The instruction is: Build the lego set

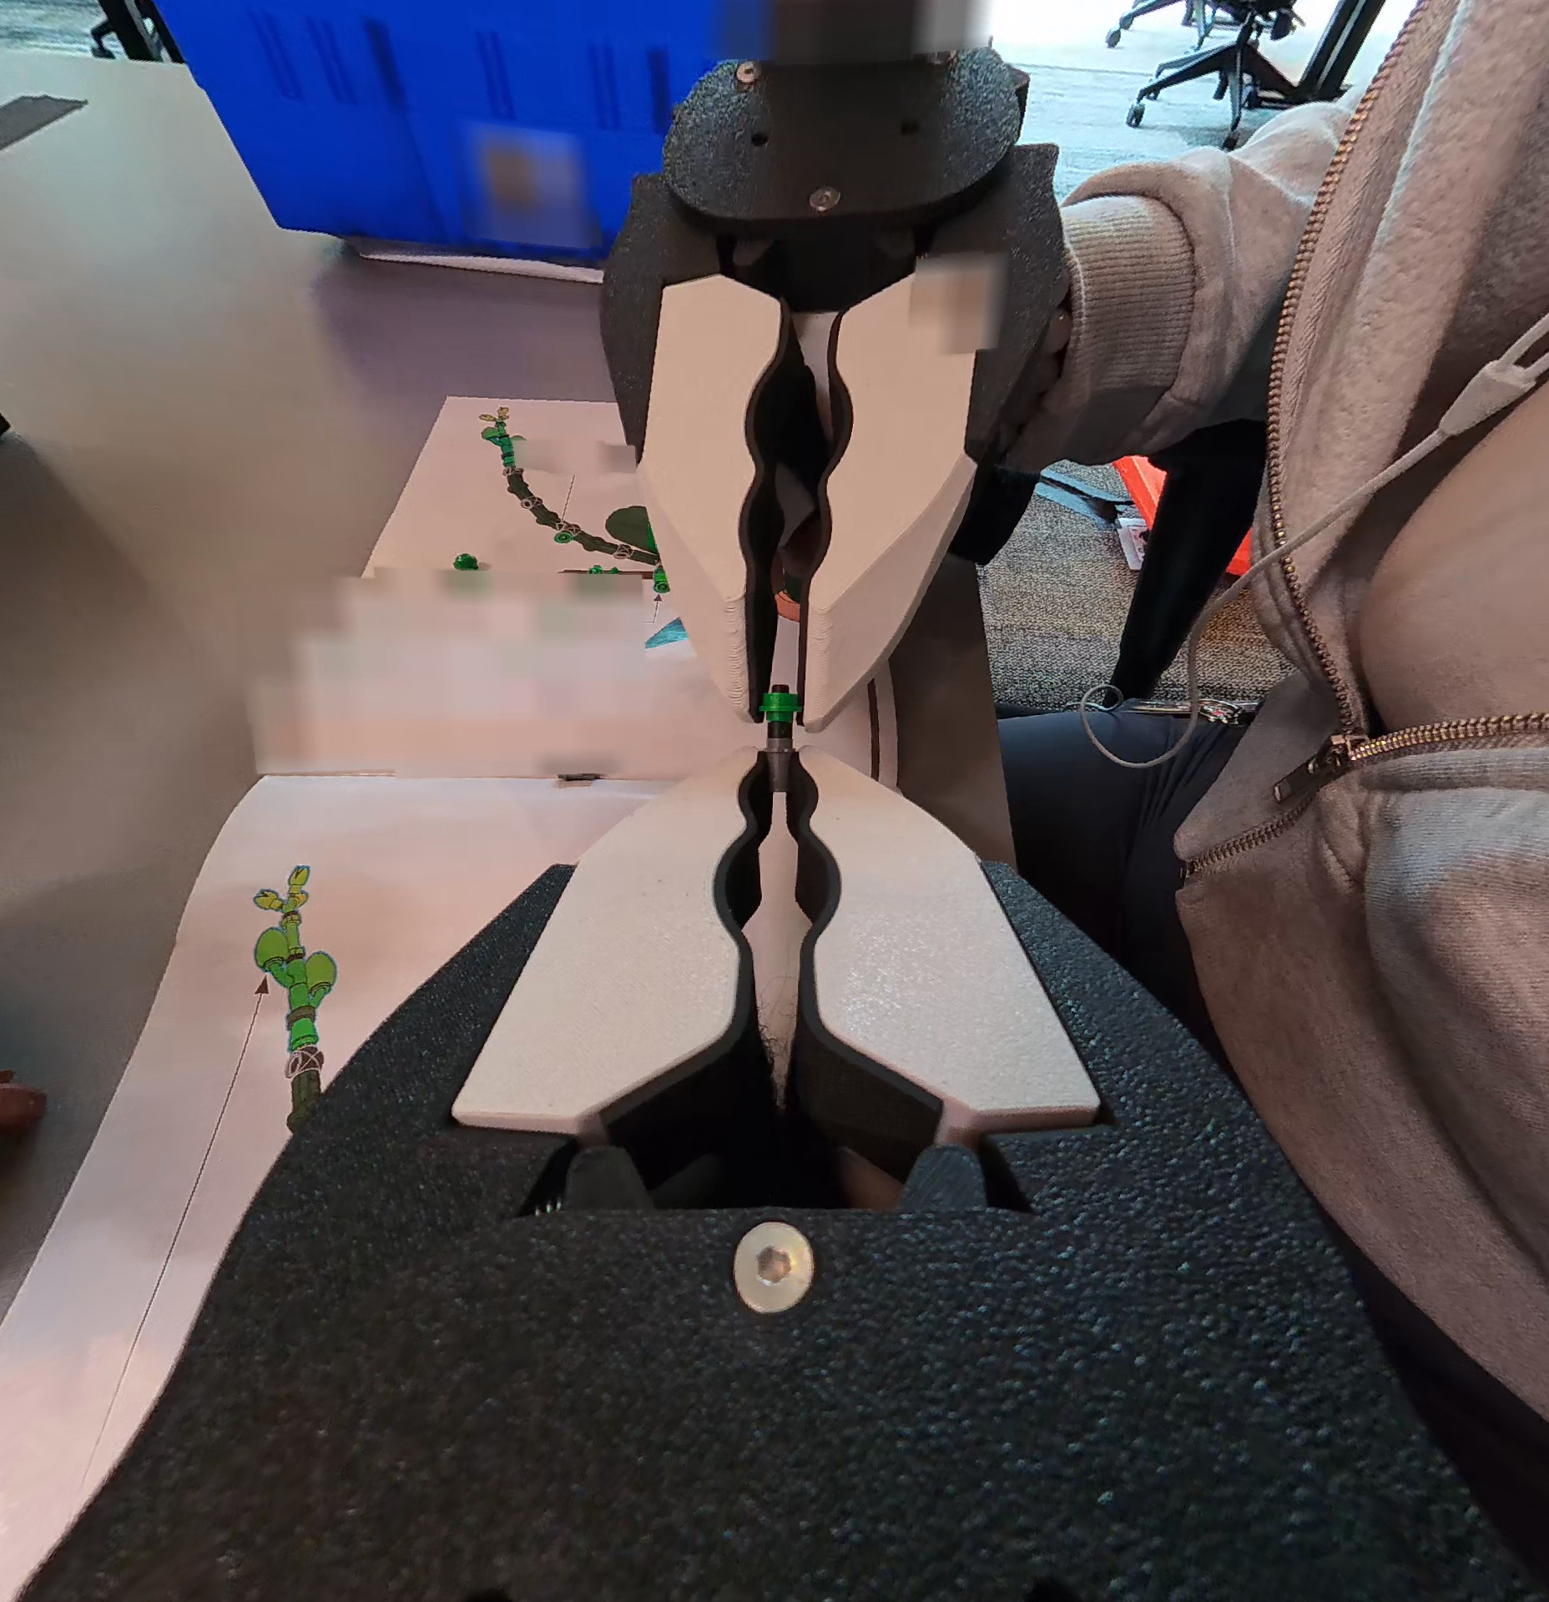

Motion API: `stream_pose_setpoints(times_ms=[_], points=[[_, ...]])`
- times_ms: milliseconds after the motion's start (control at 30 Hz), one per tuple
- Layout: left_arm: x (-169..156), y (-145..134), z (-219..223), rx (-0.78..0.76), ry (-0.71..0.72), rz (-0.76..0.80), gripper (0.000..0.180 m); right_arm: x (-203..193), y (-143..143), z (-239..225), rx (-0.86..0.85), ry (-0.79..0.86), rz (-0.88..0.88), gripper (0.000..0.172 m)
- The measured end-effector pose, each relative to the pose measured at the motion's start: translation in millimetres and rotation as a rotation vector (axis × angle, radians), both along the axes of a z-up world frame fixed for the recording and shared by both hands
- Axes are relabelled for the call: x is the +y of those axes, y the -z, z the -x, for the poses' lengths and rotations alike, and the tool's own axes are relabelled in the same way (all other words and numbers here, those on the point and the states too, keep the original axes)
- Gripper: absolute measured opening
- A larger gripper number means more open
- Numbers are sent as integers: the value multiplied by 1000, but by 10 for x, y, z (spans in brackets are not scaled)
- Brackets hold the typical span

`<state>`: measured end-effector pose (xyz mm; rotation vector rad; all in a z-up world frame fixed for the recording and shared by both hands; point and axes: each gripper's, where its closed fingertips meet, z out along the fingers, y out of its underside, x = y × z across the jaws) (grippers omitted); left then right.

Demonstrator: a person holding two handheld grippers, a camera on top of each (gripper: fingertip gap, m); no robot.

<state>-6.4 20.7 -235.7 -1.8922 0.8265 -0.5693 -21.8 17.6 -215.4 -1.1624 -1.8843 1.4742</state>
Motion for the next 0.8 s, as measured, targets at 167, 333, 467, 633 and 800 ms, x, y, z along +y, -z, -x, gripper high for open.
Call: stream_pose_setpoints(times_ms=[167,333,467,633,800], points=[[4,-6,-1,-7,-2,-1,2,6,-8,-9,-1,-3,0,5],[9,-11,4,-11,-1,-1,2,9,-4,-2,-2,-5,12,4],[5,-19,0,-20,-2,0,2,6,-13,-9,0,-7,20,4],[38,-20,107,-49,-53,34,2,179,-303,-74,109,26,142,0],[53,-56,134,-102,-60,51,2,178,-154,-52,22,20,105,22]])
